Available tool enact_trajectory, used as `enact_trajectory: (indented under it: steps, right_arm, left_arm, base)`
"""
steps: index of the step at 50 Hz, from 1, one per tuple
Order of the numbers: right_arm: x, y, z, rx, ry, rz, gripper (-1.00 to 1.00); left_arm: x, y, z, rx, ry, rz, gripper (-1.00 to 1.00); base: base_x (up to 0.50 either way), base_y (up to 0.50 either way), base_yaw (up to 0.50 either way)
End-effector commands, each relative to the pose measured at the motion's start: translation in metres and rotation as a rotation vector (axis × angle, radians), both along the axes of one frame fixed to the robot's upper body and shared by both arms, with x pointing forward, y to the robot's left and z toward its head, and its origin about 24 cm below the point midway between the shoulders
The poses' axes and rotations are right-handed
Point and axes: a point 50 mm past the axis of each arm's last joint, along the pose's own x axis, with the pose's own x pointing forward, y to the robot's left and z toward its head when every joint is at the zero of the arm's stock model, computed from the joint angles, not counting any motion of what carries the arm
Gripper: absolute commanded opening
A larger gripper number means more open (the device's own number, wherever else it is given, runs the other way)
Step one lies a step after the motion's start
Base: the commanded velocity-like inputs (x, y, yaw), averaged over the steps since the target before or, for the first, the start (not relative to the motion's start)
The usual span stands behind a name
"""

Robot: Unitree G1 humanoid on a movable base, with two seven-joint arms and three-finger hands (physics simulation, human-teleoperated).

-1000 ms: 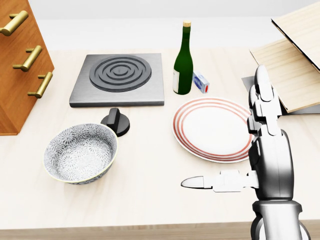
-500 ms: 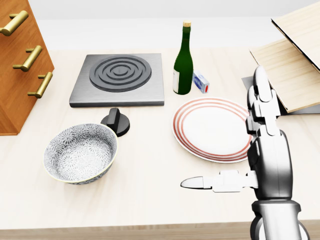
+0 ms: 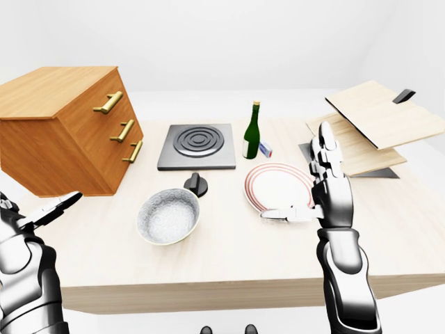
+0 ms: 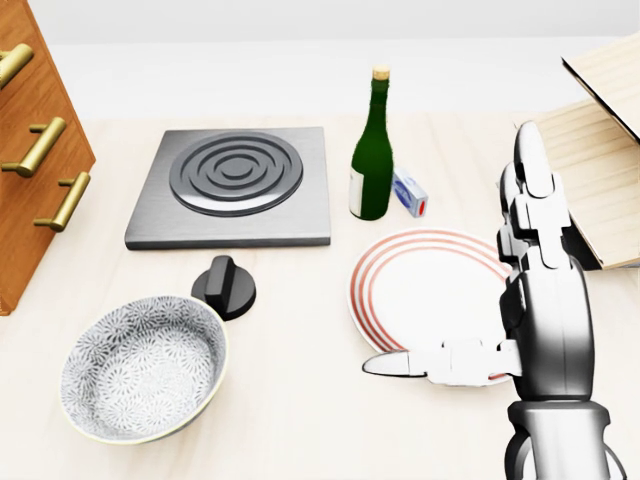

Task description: Pick up the akita bowl and put it on the plate.

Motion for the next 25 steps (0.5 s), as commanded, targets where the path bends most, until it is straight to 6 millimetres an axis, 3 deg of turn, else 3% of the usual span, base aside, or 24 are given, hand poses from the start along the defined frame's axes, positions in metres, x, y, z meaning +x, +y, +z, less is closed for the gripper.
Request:
enact_trajectory:
  steps: [1,25]
  right_arm:
    - [-0.0012,0.0002,0.0029,-0.003,-0.014,0.0,1.0]
    - [0.0006,0.0002,0.0013,-0.018,-0.005,-0.003,1.0]
  left_arm:
    - [-0.0033,-0.0004,0.0004,0.004,-0.007,0.0,1.0]
    - [-0.0035,-0.0013,-0.0012,0.001,-0.005,-0.001,1.0]
  base:
    - [0.36,0.0,0.0]
    - [0.36,0.0,0.0]
